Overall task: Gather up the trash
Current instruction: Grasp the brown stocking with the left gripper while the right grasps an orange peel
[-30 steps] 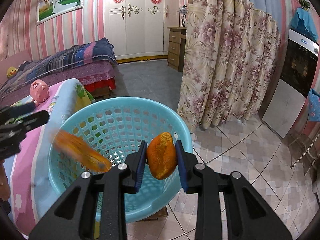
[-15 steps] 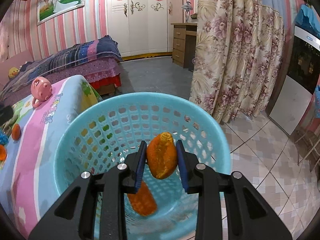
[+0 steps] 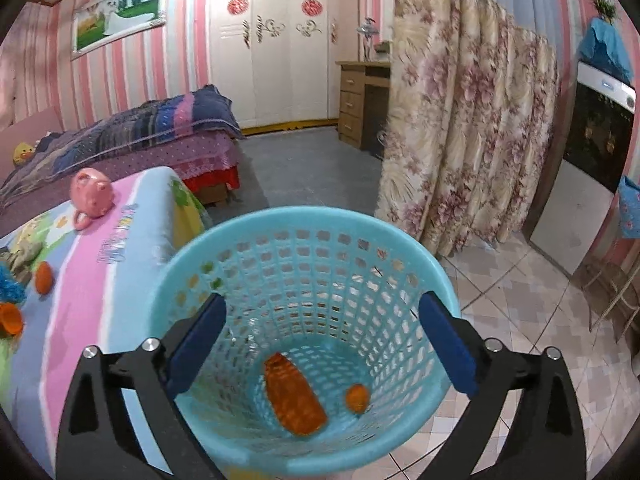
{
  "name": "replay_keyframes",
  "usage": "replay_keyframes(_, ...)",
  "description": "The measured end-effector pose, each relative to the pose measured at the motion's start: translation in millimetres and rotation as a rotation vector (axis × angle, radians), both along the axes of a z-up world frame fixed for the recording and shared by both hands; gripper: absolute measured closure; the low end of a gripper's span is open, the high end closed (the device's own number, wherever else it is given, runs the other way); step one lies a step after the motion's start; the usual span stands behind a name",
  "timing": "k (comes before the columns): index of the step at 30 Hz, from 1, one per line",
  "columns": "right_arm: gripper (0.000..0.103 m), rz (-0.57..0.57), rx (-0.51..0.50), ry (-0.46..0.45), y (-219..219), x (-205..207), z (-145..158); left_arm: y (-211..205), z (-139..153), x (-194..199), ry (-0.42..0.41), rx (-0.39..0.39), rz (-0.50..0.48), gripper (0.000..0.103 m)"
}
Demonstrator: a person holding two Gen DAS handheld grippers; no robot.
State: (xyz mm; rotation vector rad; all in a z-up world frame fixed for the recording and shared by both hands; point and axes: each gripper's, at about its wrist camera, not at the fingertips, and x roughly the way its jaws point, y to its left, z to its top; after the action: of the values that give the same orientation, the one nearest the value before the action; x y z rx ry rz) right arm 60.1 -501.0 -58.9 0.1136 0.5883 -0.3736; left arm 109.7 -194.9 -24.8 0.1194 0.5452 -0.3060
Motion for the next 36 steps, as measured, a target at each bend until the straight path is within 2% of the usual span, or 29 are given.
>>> replay_keyframes(7, 0.005, 0.107, -0.032, -0.044, 73.3, -2.8, 17.0, 80.2, 2.1, -12.5, 0.014, -0.006, 0.112, 0.005)
replay_keyframes(12, 0.005, 0.161, -0.053, -0.029, 128.1, 3.2, 16.7, 137.8, -0.8, -19.6, 0.009, 0.024, 0.217, 0.005)
replay_keyframes(16, 0.005, 0.238, -0.068, -0.018, 172.3, 8.3, 21.2, 186.4, -14.9, -21.3, 0.053, 0.034, 0.311, 0.005)
replay_keyframes(19, 0.005, 0.269, -0.094, -0.021, 199.8, 12.7, 28.6, 212.3, -31.0, -19.9, 0.098, 0.026, 0.338, 0.005)
replay_keyframes(23, 0.005, 0.294, -0.059, -0.035, 224.3, 20.3, 31.4, 225.5, -44.5, -12.6, 0.160, 0.006, 0.343, 0.005)
replay_keyframes(28, 0.005, 0.299, -0.069, 0.001, 245.4, 31.9, 17.0, 226.0, -57.2, -9.2, 0.213, -0.037, 0.322, 0.006)
replay_keyframes(30, 0.005, 0.302, -0.065, 0.014, 249.1, 36.0, 11.0, 221.2, -63.5, -7.7, 0.223, -0.010, 0.311, 0.011)
replay_keyframes(31, 0.005, 0.306, -0.064, 0.018, 249.3, 37.6, 7.6, 218.7, -66.9, -5.4, 0.236, 0.012, 0.303, 0.021)
replay_keyframes(32, 0.005, 0.313, -0.068, 0.023, 251.8, 37.2, 3.9, 217.8, -69.9, -2.9, 0.255, 0.013, 0.291, 0.036)
replay_keyframes(34, 0.005, 0.326, -0.082, 0.036, 255.8, 35.4, -4.2, 217.6, -73.4, 1.2, 0.300, -0.021, 0.260, 0.054)
replay_keyframes(36, 0.005, 0.347, -0.073, 0.048, 260.5, 33.0, -11.7, 217.4, -70.7, 1.2, 0.295, -0.033, 0.260, 0.055)
